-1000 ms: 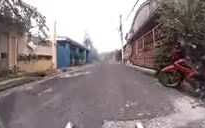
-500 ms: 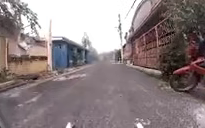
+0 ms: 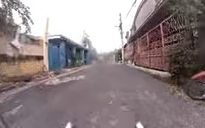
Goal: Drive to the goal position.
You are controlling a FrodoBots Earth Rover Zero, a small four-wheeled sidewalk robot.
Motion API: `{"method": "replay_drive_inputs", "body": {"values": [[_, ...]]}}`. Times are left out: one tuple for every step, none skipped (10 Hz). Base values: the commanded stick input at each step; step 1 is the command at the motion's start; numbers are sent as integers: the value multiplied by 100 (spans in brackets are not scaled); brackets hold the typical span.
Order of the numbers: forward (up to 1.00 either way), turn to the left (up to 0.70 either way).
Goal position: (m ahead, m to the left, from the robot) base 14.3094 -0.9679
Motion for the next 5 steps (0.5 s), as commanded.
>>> {"method": "replay_drive_inputs", "body": {"values": [[100,-26],[100,-40],[100,-40],[100,-27],[100,0]]}}
